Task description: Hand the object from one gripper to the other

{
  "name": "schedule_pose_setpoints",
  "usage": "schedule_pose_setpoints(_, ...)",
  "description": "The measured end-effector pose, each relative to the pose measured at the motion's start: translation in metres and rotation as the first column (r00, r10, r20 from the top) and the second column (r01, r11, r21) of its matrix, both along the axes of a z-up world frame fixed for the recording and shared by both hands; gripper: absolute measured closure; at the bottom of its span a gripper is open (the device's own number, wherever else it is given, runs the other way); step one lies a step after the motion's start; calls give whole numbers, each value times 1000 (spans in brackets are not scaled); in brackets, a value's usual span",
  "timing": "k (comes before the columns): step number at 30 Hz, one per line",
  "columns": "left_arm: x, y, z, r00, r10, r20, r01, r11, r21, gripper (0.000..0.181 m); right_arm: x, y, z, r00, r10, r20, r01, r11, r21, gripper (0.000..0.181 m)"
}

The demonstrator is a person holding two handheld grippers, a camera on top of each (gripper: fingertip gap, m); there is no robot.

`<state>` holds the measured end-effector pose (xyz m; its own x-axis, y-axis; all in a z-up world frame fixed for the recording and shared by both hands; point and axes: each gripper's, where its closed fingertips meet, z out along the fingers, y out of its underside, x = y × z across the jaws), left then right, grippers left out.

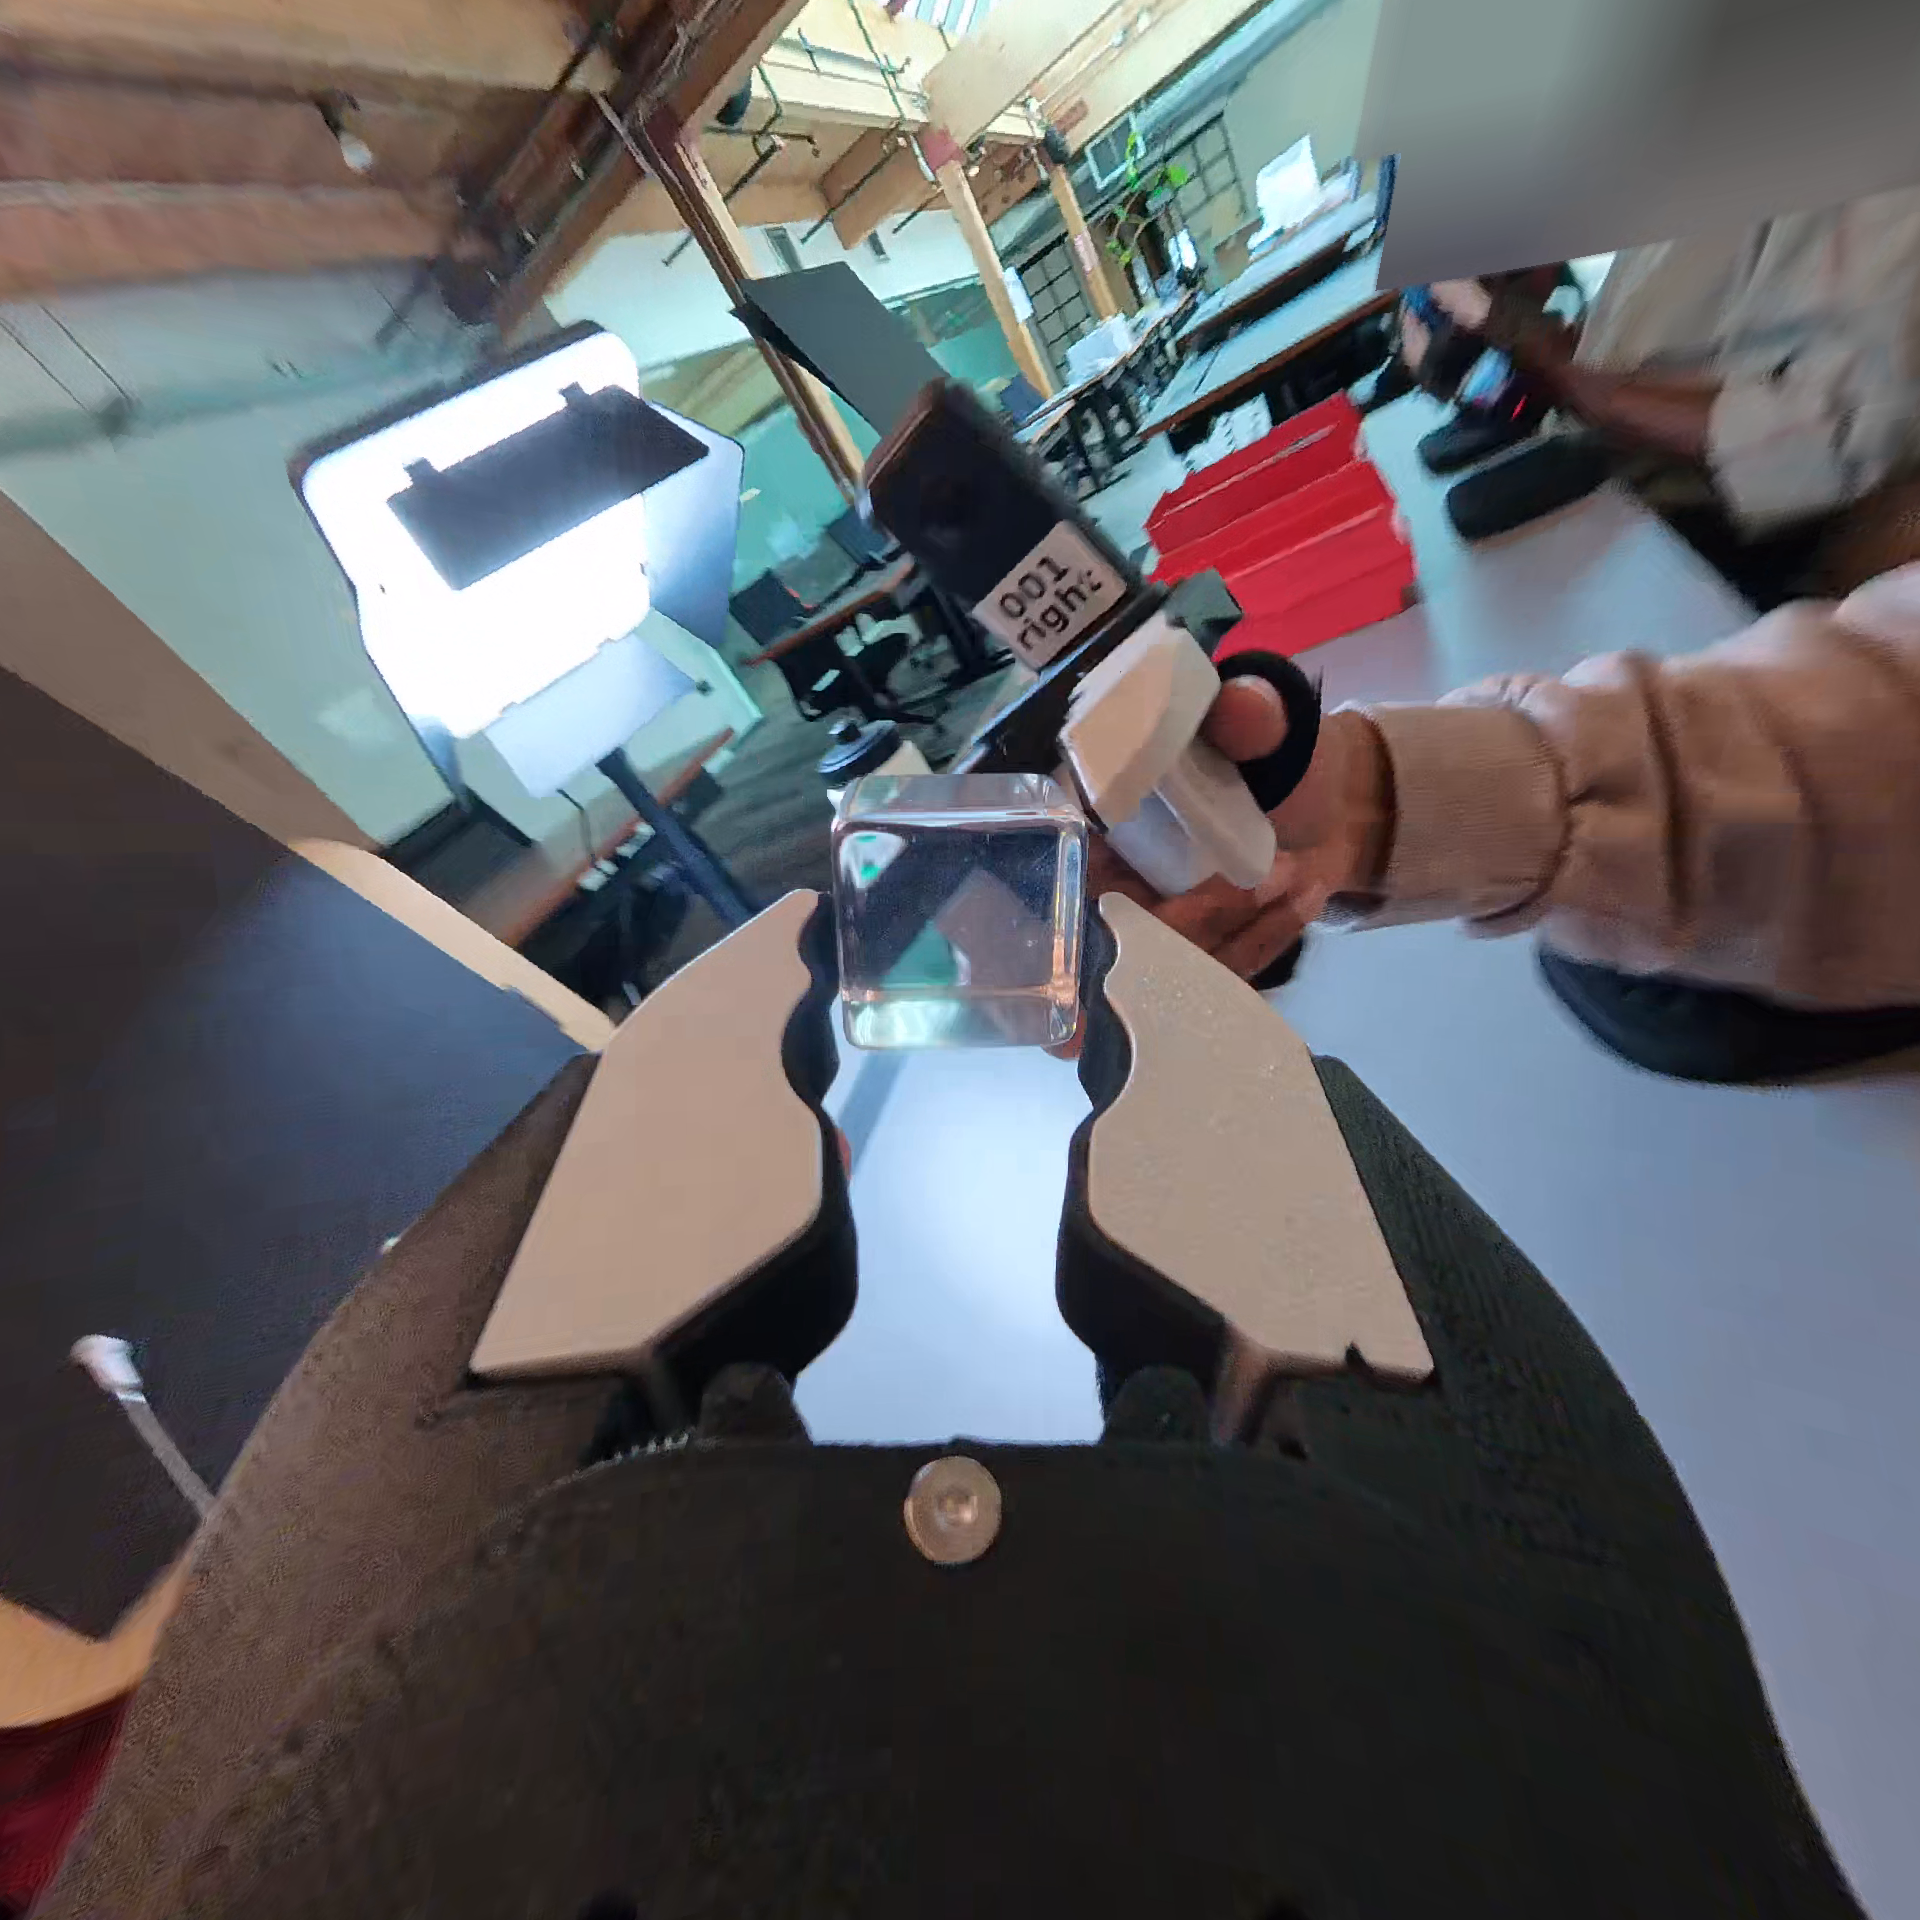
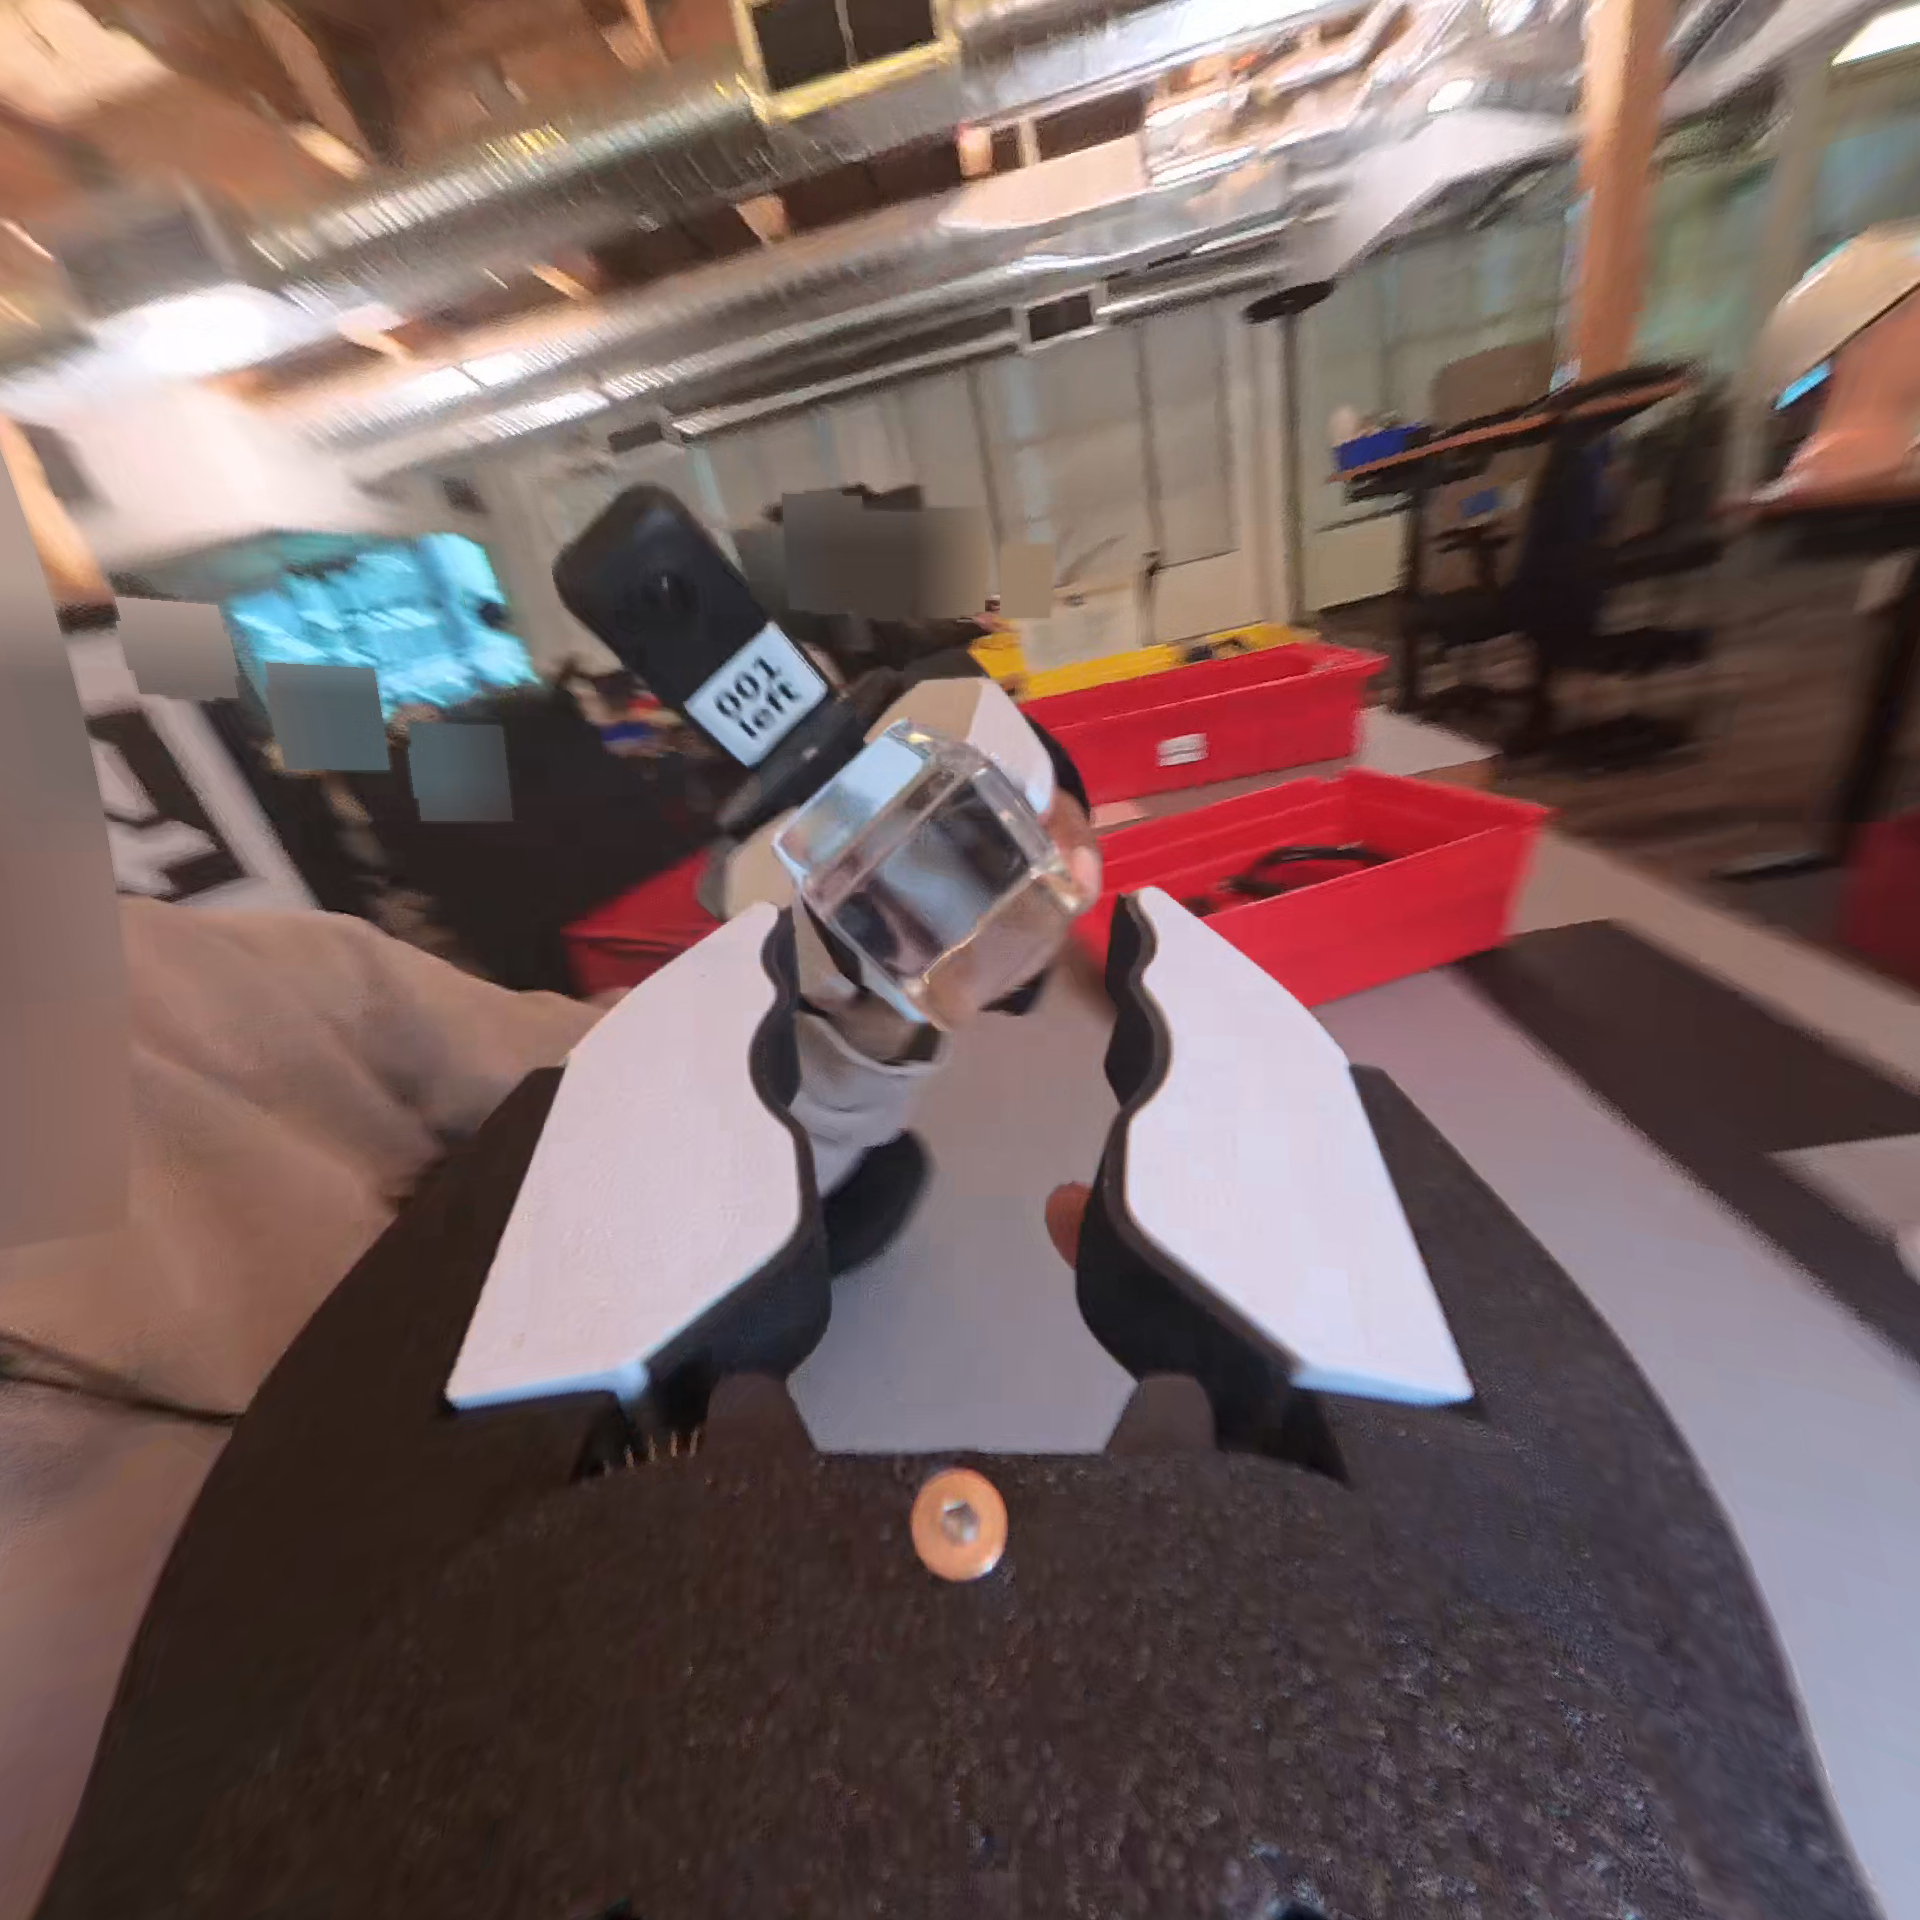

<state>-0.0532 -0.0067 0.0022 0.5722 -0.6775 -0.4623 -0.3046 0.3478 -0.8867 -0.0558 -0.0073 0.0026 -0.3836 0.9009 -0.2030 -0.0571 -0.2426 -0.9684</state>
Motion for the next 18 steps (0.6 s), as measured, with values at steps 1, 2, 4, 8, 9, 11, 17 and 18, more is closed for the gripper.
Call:
schedule_pose_setpoints(1,-2,-1,2,998,-38,59,42,996,-79,137,4,6,3,997,-78,-25,80,992,95,124)
schedule_pose_setpoints(2,-3,-2,3,989,-83,120,102,981,-165,137,9,11,5,989,-140,-45,146,971,188,124)
schedule_pose_setpoints(4,-6,-4,6,957,-141,254,216,931,-295,137,16,20,7,962,-259,-84,272,888,372,124)
schedule_pose_setpoints(8,-7,-6,5,865,-197,461,423,781,-459,137,21,23,6,910,-383,-157,391,669,632,122)
schedule_pose_setpoints(9,-6,-6,5,842,-202,500,464,743,-482,137,20,20,5,905,-389,-175,398,621,675,122)
schedule_pose_setpoints(11,-2,-9,5,778,-218,590,570,640,-515,137,14,11,0,902,-384,-198,392,535,748,120)
schedule_pose_setpoints(17,17,-11,-9,703,-202,682,682,463,-567,137,-4,-1,-11,851,-424,-311,442,256,860,136)
schedule_pose_setpoints(18,18,-10,-10,707,-197,679,677,465,-570,136,-4,0,-12,852,-431,-298,431,252,867,136)
